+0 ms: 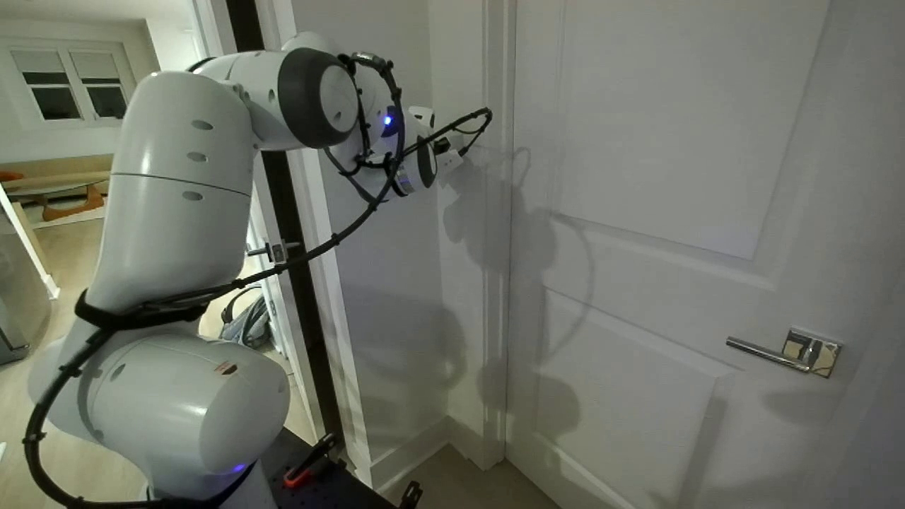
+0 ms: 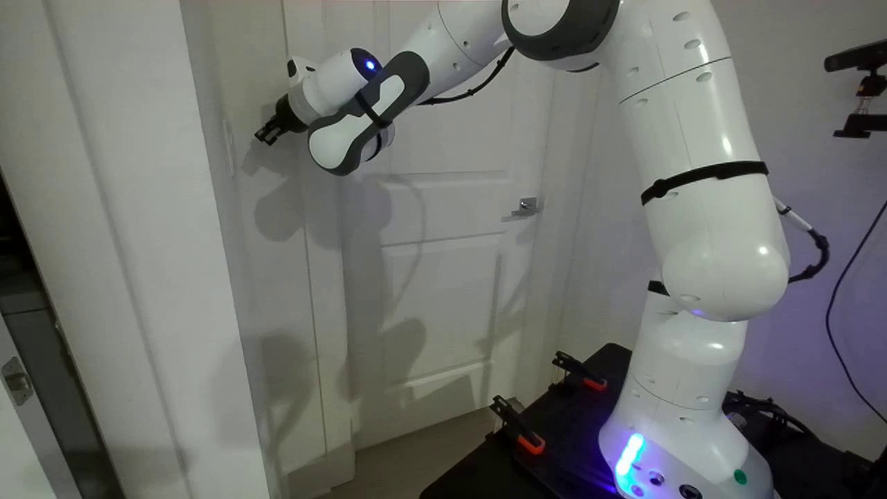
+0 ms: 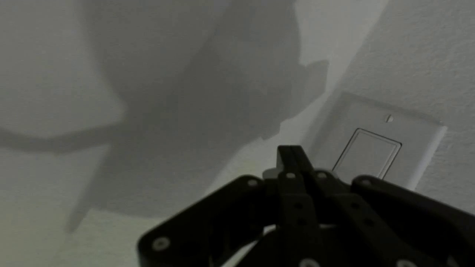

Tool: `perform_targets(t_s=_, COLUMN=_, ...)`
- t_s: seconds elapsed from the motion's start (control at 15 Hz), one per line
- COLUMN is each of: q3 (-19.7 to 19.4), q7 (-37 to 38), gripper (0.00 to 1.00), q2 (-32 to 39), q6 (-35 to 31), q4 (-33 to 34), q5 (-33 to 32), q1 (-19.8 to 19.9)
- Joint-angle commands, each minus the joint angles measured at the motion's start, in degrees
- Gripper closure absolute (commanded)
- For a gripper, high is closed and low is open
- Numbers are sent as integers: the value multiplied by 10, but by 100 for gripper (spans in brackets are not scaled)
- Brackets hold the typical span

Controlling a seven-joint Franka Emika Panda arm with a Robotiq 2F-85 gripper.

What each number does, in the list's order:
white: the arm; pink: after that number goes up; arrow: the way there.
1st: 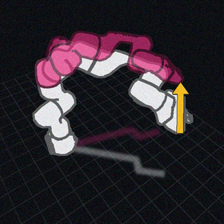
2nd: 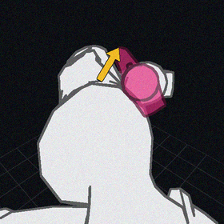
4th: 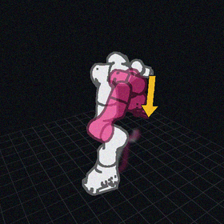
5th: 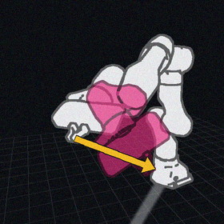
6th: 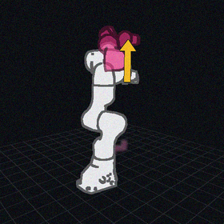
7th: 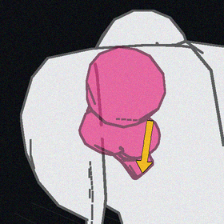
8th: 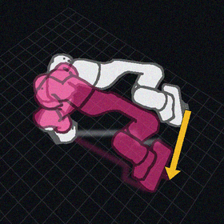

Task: Turn on the light

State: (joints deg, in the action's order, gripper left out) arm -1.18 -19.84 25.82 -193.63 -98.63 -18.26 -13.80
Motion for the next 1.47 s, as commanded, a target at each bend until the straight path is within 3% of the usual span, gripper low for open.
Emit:
perform_targets(t_s=0.0, q3=-1, q7=6, gripper=100, q2=22, q6=-13, q4=34, q5=13, q1=-7)
perform_targets(t_s=0.67, q3=44, q7=36, gripper=100, q2=26, q6=7, q4=36, q5=15, q1=14)
perform_targets(t_s=1.4, q3=68, q7=41, gripper=100, q2=33, q6=-3, q4=40, q5=9, q1=27)
